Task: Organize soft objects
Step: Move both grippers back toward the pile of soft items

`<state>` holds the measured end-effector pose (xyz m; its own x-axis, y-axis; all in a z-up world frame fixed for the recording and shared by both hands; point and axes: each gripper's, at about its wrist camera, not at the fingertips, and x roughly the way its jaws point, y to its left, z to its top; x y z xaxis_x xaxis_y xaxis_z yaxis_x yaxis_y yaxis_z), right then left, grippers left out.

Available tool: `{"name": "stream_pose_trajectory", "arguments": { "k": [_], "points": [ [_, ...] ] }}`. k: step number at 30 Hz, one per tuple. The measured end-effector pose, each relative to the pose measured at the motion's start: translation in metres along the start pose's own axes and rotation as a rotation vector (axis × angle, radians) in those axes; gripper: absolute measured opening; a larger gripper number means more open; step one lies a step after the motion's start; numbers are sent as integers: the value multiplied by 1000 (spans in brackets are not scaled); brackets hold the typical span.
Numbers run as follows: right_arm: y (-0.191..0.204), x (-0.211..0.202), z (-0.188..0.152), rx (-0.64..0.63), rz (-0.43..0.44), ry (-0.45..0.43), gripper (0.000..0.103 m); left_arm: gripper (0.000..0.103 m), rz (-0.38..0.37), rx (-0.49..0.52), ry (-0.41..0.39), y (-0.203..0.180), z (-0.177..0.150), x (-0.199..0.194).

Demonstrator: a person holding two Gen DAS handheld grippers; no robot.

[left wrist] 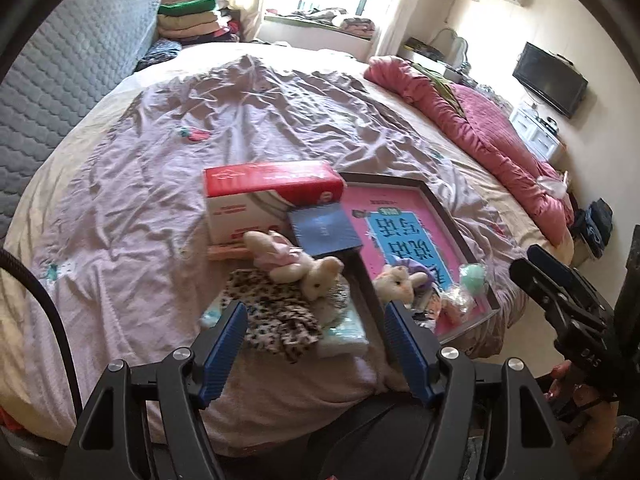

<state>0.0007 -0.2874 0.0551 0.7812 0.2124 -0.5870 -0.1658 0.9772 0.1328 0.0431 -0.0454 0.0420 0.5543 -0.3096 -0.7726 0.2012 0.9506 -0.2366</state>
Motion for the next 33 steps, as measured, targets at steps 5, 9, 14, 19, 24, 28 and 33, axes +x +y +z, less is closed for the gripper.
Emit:
{"name": "stream_pose_trajectory", "arguments": {
  "k": [5,9,14,19,24,28,33],
  "points": [
    [16,-1,4,-27,22,0,78,70,52,-1,-15,16,1,-8],
    [29,-1,7,-46,43,-1,78,70,58,-28,-17,31,1,-12],
    [45,2,8,-74,62,0,78,70,90,-34,-20,43,-3,-16],
    [54,8,7,-90,82,16,78,70,86,-56,-5,53,-9,-14],
    [65,21,2,-107,98,41,78,70,74,-64,13,56,-14,-6],
    [71,34,-6,-129,103,72,78,70,58,-61,39,56,-19,5],
    [72,52,-16,-137,103,108,78,70,26,-87,83,56,-25,24]
  ]
}}
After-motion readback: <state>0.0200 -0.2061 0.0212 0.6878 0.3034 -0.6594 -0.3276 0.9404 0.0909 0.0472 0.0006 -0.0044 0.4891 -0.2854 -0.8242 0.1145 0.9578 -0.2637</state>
